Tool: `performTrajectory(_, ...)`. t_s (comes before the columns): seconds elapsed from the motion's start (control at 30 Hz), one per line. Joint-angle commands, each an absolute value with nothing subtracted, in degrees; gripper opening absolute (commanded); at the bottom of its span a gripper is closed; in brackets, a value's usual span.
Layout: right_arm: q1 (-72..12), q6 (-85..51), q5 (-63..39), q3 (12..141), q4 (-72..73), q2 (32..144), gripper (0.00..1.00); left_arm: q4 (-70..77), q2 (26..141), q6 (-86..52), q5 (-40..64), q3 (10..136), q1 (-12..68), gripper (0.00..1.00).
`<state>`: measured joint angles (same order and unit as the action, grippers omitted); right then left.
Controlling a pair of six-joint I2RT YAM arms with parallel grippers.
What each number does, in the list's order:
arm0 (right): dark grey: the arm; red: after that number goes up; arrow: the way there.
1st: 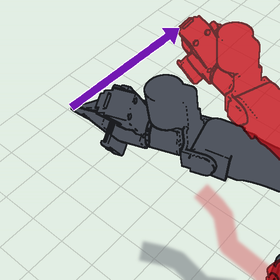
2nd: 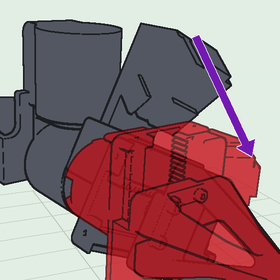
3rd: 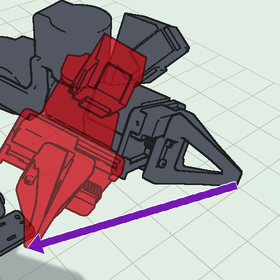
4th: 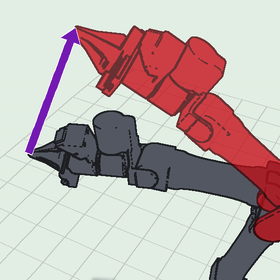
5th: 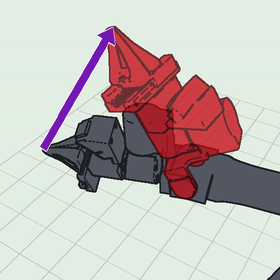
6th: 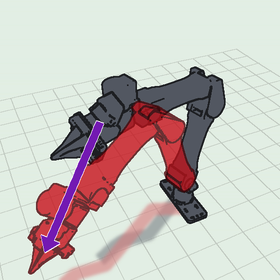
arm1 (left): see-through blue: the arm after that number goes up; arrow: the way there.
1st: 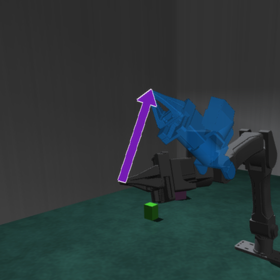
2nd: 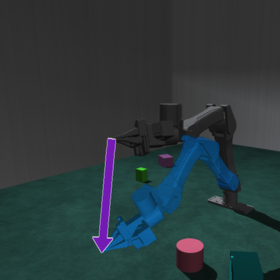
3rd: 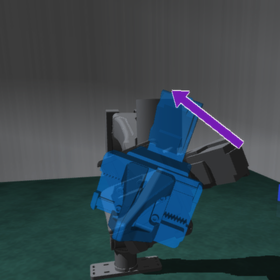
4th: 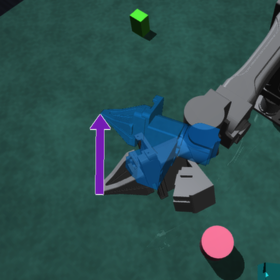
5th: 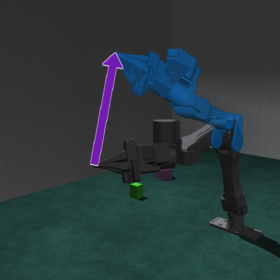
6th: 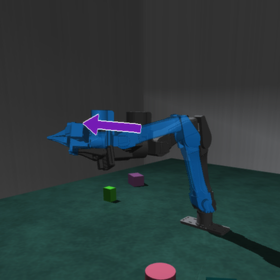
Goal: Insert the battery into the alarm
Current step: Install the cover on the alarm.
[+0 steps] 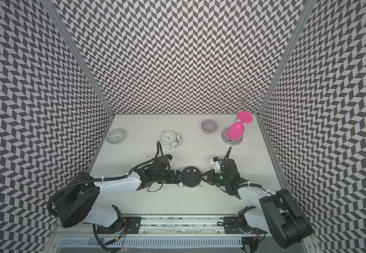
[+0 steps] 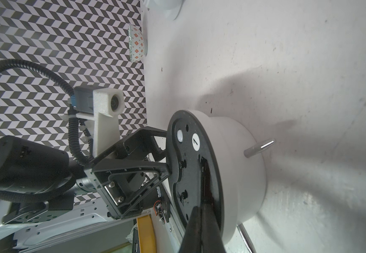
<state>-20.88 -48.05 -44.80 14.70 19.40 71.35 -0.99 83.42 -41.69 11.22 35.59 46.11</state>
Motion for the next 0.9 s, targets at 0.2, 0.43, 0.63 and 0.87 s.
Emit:
performTrajectory(0.2,-21.44,-48.33,-44.83,16.0,22.76,72.23,0.0,-2.68,83.67,-41.66,9.88,36.4,46.35,0.89)
performTrajectory(0.43,-21.58,-48.34,-45.3,15.86,23.63,72.94,0.0,-2.38,83.8,-41.57,10.36,36.34,46.35,0.89)
performTrajectory(0.63,-21.97,-48.34,-45.48,16.28,24.21,73.79,0.0,-2.03,83.76,-41.66,10.78,36.14,46.35,0.89)
performTrajectory(0.87,-22.48,-47.21,-44.85,17.85,21.52,75.17,0.0,-1.92,83.93,-41.51,11.0,36.17,46.36,0.89)
